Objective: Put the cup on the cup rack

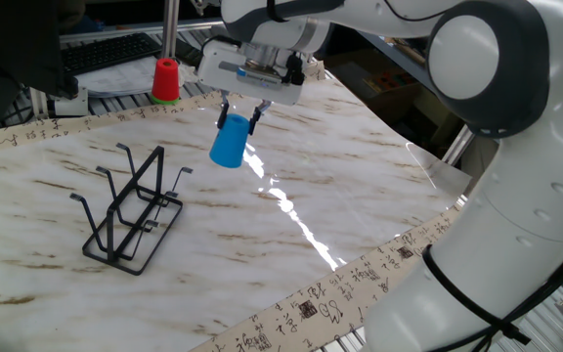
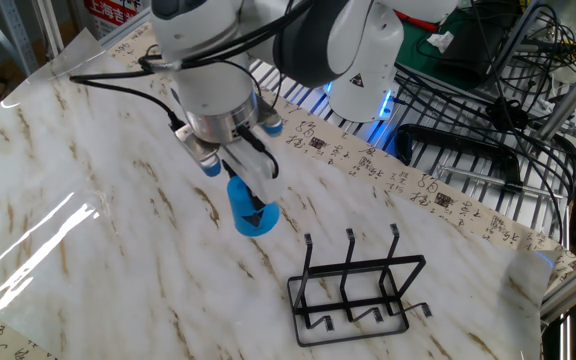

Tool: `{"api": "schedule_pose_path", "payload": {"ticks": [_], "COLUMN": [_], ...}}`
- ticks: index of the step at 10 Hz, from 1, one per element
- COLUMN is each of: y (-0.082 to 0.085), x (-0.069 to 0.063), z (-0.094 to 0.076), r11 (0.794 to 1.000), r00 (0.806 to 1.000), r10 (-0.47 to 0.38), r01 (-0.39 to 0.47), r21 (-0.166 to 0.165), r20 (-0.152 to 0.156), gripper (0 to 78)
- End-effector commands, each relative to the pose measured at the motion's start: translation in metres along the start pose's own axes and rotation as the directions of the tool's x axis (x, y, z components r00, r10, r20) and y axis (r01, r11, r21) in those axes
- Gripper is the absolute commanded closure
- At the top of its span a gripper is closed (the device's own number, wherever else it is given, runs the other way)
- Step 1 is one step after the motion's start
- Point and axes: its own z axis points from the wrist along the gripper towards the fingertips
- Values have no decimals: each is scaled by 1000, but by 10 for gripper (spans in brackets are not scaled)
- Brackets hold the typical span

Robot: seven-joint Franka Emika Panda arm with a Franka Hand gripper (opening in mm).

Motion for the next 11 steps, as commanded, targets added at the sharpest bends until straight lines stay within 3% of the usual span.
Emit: {"api": "schedule_pose_path", "payload": {"ticks": [1,3,5,7,11], "y": [0,0,0,13,33], "x": [0,0,0,13,30], "z": [-1,-1,-1,-6,-5], "r11": [987,979,982,993,996], "r00": [986,979,982,993,997], "r10": [-162,-201,-188,-120,-82], "r01": [162,201,188,120,81], "r21": [16,12,-1,-14,-32], "r20": [37,34,22,5,-8], "gripper": [763,763,763,763,763]}}
